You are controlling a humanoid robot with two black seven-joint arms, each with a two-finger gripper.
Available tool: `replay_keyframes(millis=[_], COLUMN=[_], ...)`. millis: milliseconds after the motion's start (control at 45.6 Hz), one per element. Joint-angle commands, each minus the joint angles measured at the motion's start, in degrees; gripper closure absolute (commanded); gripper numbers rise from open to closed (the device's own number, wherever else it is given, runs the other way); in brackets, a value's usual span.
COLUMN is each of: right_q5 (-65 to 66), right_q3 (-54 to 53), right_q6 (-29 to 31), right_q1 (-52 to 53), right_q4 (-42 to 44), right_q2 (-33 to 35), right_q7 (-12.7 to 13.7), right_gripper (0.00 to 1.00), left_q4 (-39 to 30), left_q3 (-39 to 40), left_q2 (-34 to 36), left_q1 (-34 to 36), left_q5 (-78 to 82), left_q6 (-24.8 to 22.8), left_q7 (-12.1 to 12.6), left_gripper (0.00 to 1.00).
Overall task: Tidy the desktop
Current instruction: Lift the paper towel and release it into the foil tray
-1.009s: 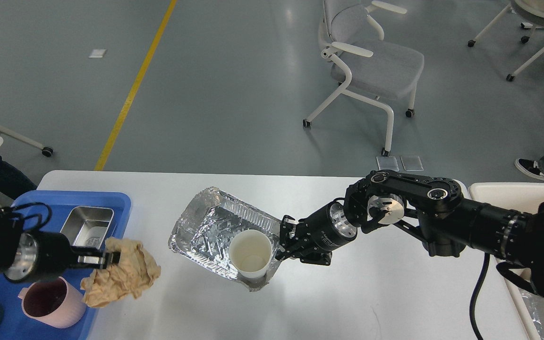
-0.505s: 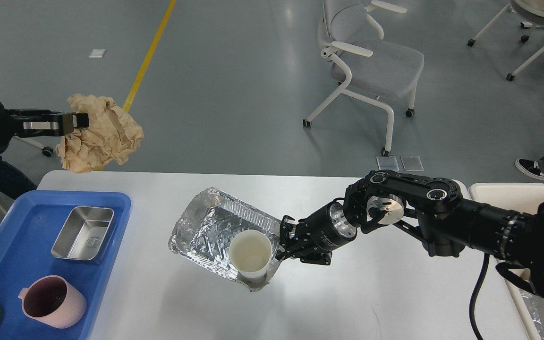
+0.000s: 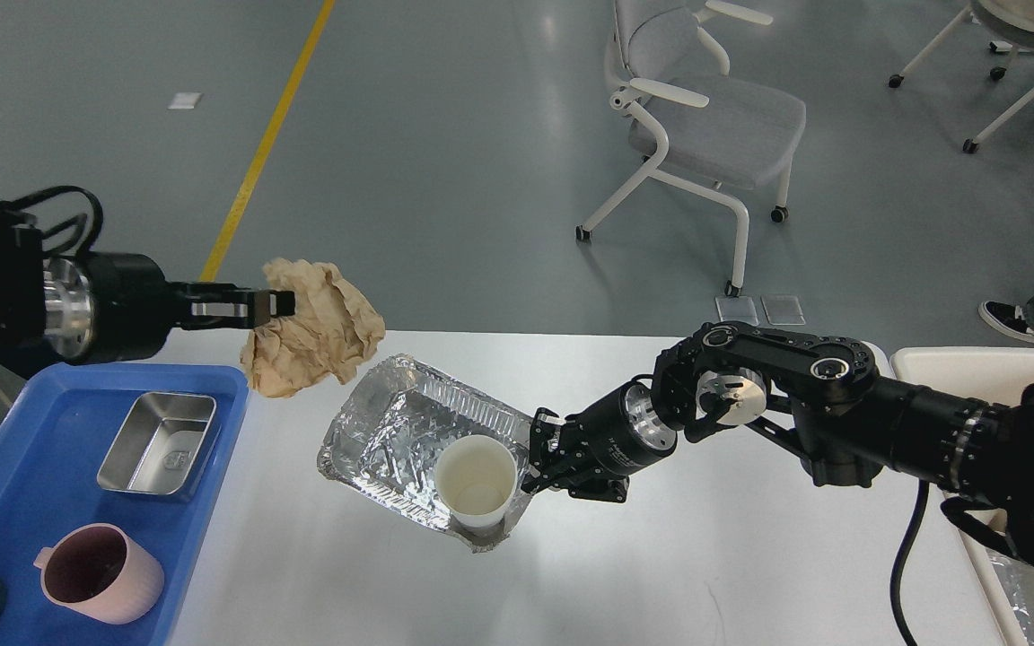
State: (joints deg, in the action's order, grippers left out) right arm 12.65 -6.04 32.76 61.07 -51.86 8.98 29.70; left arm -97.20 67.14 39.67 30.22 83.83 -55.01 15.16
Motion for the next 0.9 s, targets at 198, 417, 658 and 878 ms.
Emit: replay_keyframes(millis=[198,417,658,878], right_q5=[0.0,0.0,0.0,0.0], right_q3=[-0.1,-0.3,-0.6,-0.5], right_q6=[0.0,0.0,0.0,0.0], right_q1=[-0.1,-0.1,-0.2,-0.2], right_q4=[-0.1,-0.1,-0.1,-0.1], right_q2=[0.0,0.1,0.3,0.2], right_q7=[0.0,0.0,-0.1,-0.1], right_gripper=[1.0,1.0,1.0,1.0], left_q4=[-0.1,-0.1,-0.1,-0.1], left_q3=[-5.2,-8.1,-8.6,-7.6], left_q2=[-5.8,-6.0,-5.7,-5.7], left_q1=[0.0,-1.2,-1.1,-1.1], left_q5=[1.6,3.5,3.5,3.4], left_q6=[0.0,0.0,0.0,0.0], left_q7=[1.6,1.6,1.5,0.4], left_gripper=[1.0,0.95,0.19,0.18])
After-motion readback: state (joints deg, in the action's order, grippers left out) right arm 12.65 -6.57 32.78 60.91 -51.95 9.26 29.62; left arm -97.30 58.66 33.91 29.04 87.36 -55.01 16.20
